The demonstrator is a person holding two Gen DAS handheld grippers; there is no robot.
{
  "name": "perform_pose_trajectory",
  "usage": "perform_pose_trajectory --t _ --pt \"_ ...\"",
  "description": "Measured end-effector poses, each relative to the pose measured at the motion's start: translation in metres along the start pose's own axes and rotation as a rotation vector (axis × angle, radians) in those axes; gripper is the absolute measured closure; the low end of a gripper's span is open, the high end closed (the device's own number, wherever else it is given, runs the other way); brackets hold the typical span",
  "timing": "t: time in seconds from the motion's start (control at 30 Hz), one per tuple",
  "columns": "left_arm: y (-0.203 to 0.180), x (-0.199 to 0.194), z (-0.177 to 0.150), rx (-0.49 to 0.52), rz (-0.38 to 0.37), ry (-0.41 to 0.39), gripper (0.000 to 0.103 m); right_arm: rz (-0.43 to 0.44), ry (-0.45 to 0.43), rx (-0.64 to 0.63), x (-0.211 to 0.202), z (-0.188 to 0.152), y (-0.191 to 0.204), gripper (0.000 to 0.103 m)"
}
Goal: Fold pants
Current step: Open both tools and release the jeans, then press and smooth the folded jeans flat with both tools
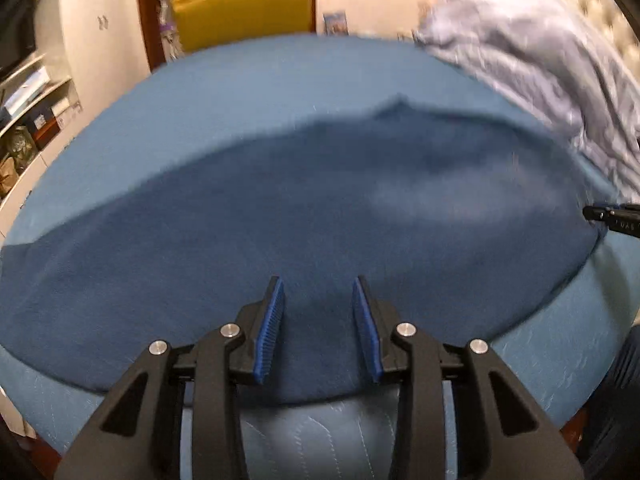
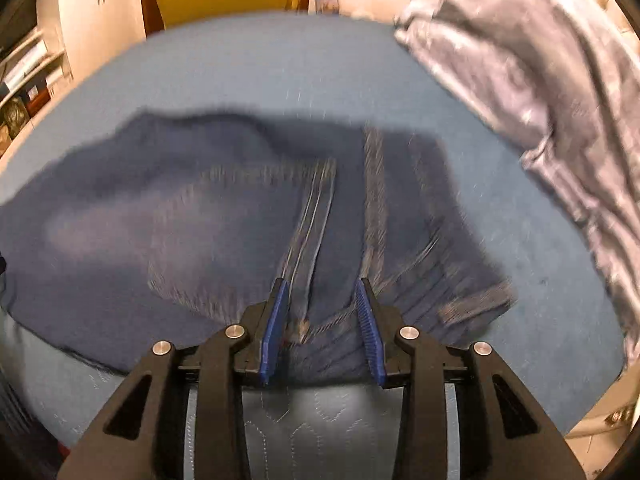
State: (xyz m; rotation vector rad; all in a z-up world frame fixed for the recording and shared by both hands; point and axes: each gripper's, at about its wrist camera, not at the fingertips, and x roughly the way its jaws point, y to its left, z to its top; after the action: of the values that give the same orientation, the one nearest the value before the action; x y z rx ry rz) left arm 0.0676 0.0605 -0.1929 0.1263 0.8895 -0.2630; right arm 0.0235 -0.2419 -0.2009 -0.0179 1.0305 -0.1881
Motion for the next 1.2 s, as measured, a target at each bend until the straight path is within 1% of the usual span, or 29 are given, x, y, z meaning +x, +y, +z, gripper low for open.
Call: perform_pose_trajectory --t 0.03,0.1,0.13,0.2,0.23,0.27,0.3,0.37,0.4,0.43,0.5,0.57,0.6,0.67,0.7,0.73,0.77,0.8,0.83,0.87,0.93,0.97,1.0,1.03,1.1,1.13,1.17,1.2 --pt "0.004 0.006 -0.009 -0.007 -0.006 0.032 0.066 -0.014 -0.033 -0.026 -0.002 -0.005 0.002 0.067" --pt "0.008 0.0 -0.02 0.007 -0.018 0.006 0.065 -0.024 -0.035 -0.055 -0.002 -0.009 0.003 0.066" --pt "0.013 -0.004 -0.021 0.016 -0.034 0.024 0.065 -0.019 -0.026 -0.051 -0.002 -0.008 0.002 0.066" --pt "0.028 -0.01 -0.016 -0.039 -0.066 0.037 0.068 -0.035 -0.001 -0.055 -0.007 -0.003 0.004 0.066" --pt "0.044 -0.017 -0.003 -0.084 -0.077 0.001 0.068 -0.053 0.001 -0.052 -0.012 0.003 0.005 0.066" --pt "0.053 -0.018 0.011 -0.099 -0.064 -0.019 0.068 -0.05 -0.026 -0.042 -0.02 0.011 0.004 0.066" --pt "0.064 -0.014 0.026 -0.111 -0.043 -0.031 0.069 -0.028 -0.051 -0.04 -0.024 0.018 0.007 0.066" --pt "0.075 0.003 0.054 -0.112 -0.044 -0.036 0.076 0.028 -0.103 -0.059 -0.033 0.042 0.011 0.065" --pt "0.077 0.011 0.064 -0.105 -0.046 -0.038 0.076 0.056 -0.125 -0.059 -0.032 0.058 0.011 0.064" --pt "0.078 0.024 0.076 -0.095 -0.055 -0.026 0.076 0.065 -0.133 -0.046 -0.025 0.074 0.008 0.064" --pt "0.077 0.049 0.091 -0.063 -0.079 0.015 0.076 0.056 -0.128 -0.03 -0.007 0.103 0.002 0.065" --pt "0.08 0.081 0.099 -0.03 0.002 0.085 0.077 0.045 -0.126 -0.027 0.012 0.129 -0.005 0.065" --pt "0.091 0.088 0.097 -0.061 0.032 0.106 0.076 0.051 -0.124 -0.042 0.021 0.137 -0.006 0.065" --pt "0.11 0.086 0.095 -0.134 0.021 0.099 0.078 0.031 -0.085 -0.076 0.042 0.148 -0.011 0.065" --pt "0.114 0.083 0.095 -0.138 0.054 0.099 0.078 0.01 -0.06 -0.08 0.055 0.152 -0.015 0.065" --pt "0.117 0.078 0.095 -0.129 0.115 0.09 0.079 -0.001 -0.039 -0.077 0.066 0.156 -0.021 0.065" --pt "0.117 0.074 0.096 -0.133 0.117 0.075 0.081 0.009 -0.023 -0.069 0.075 0.156 -0.028 0.064" --pt "0.115 0.07 0.098 -0.142 0.081 0.057 0.08 0.013 -0.024 -0.072 0.077 0.156 -0.029 0.064" --pt "0.11 0.065 0.098 -0.135 0.023 0.041 0.08 -0.007 -0.035 -0.097 0.078 0.154 -0.027 0.064" --pt "0.1 0.063 0.098 -0.098 -0.009 0.031 0.079 -0.026 -0.043 -0.117 0.077 0.153 -0.023 0.064" --pt "0.082 0.067 0.097 -0.028 -0.047 0.028 0.075 -0.055 -0.061 -0.135 0.082 0.15 -0.019 0.064" --pt "0.08 0.073 0.096 -0.028 -0.054 0.048 0.071 -0.059 -0.064 -0.132 0.082 0.147 -0.017 0.064" --pt "0.086 0.084 0.093 -0.058 -0.029 0.091 0.072 -0.064 -0.067 -0.128 0.083 0.147 -0.017 0.064" --pt "0.086 0.092 0.095 -0.082 -0.023 0.092 0.072 -0.071 -0.068 -0.124 0.083 0.147 -0.016 0.064" --pt "0.098 0.087 0.097 -0.128 -0.025 0.081 0.072 -0.09 -0.067 -0.116 0.081 0.147 -0.014 0.064" --pt "0.11 0.077 0.094 -0.132 0.02 0.069 0.069 -0.095 -0.074 -0.107 0.078 0.148 -0.013 0.064" --pt "0.12 0.07 0.091 -0.133 0.047 0.059 0.065 -0.1 -0.086 -0.097 0.073 0.147 -0.012 0.064" --pt "0.138 0.058 0.084 -0.158 0.063 0.046 0.065 -0.121 -0.108 -0.082 0.062 0.146 -0.012 0.062"
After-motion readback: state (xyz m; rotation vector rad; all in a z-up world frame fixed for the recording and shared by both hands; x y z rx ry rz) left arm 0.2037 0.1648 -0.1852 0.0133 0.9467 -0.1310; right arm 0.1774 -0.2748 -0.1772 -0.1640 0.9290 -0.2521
